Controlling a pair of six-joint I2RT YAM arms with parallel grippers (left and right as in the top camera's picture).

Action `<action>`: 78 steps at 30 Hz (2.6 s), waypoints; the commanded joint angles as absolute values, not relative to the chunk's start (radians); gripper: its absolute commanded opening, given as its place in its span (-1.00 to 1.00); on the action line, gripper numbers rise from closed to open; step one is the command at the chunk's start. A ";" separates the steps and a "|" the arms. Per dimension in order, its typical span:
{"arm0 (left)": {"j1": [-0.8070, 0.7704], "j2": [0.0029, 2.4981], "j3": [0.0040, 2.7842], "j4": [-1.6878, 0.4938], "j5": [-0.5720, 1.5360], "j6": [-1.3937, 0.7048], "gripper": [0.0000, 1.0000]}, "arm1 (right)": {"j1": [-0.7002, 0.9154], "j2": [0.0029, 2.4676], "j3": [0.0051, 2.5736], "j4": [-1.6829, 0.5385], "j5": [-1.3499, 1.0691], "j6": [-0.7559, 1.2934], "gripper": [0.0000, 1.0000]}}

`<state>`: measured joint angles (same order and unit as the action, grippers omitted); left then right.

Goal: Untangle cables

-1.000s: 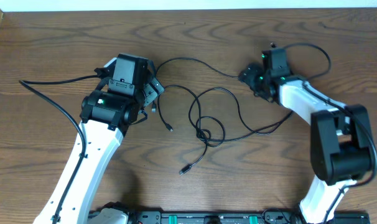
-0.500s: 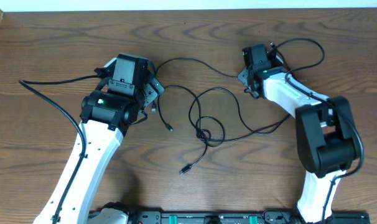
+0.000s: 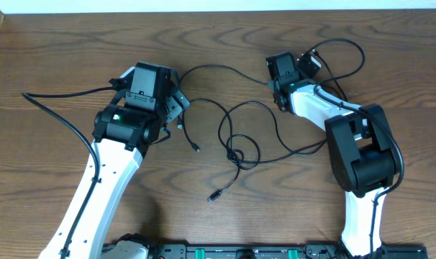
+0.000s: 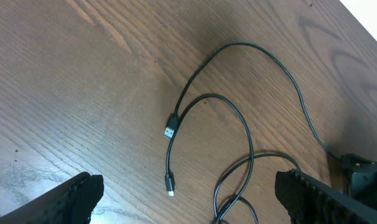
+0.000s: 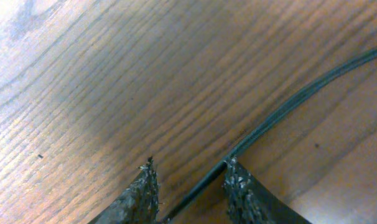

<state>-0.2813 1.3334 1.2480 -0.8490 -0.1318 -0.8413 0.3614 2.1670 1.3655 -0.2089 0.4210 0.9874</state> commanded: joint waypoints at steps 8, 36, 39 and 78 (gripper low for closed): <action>-0.276 1.339 1.264 -0.852 -0.130 -0.840 0.89 | 0.406 2.313 1.327 -0.270 0.327 0.788 -0.98; -0.276 1.339 1.264 -0.852 -0.131 -0.840 0.88 | 0.411 1.969 1.351 -0.453 0.217 0.643 -0.25; -0.276 1.339 1.264 -0.852 -0.130 -0.840 0.88 | 0.433 2.061 1.352 -0.373 0.274 0.642 -0.14; -0.276 1.339 1.264 -0.852 -0.130 -0.840 0.88 | 0.500 2.210 1.377 -0.165 0.569 0.841 -0.08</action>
